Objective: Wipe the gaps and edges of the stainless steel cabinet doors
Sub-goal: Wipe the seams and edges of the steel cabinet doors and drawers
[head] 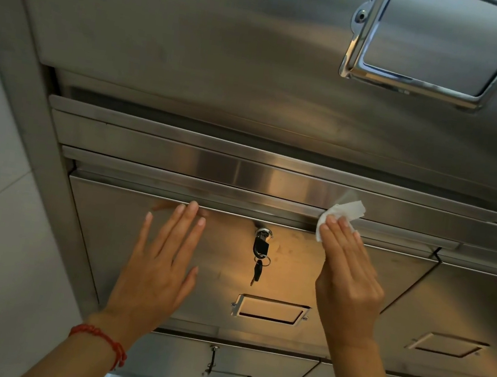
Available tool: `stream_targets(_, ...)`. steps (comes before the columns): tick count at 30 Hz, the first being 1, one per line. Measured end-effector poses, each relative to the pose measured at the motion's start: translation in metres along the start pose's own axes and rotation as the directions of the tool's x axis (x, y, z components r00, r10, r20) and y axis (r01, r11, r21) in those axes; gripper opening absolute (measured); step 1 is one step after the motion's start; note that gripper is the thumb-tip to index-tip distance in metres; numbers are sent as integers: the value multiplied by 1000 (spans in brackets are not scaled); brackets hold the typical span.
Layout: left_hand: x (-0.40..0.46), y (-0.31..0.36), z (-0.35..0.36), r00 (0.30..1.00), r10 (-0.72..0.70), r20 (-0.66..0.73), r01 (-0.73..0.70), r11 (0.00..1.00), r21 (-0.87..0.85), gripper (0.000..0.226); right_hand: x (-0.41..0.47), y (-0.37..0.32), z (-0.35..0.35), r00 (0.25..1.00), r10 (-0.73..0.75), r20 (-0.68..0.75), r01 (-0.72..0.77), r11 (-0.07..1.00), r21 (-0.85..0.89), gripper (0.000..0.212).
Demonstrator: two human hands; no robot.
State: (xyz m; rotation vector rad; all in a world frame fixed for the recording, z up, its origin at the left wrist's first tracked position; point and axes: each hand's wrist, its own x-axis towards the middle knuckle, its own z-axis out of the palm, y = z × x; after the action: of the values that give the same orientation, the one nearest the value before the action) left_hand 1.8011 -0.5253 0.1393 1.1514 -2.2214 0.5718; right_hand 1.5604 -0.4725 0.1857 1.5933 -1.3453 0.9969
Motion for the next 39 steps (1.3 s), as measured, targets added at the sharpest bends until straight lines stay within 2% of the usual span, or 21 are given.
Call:
stream_targets(12,-5,-7,-2,1000,8,-26,-9,999,-46,64,12,-34,15,996,-81,-34,83,996,36,26)
stream_targets(17,-11,-19,-7,999,-39,4,39,999,-34,63,19,-55,20,994,-100,-48,103,993,57,30)
stream_targets(21,-13,-30,-11,998,-61,0,61,997,-37,63,23,-70,26,992,-110,-67,114,992,58,19)
stream_targets(25,-17,-36,-13,997,-75,-7,75,997,-29,63,26,-86,33,990,-124,-64,129,988,82,24)
stream_targets(39,-26,-53,-14,993,-117,13,117,993,-17,63,34,-126,52,985,-154,-72,163,977,141,21)
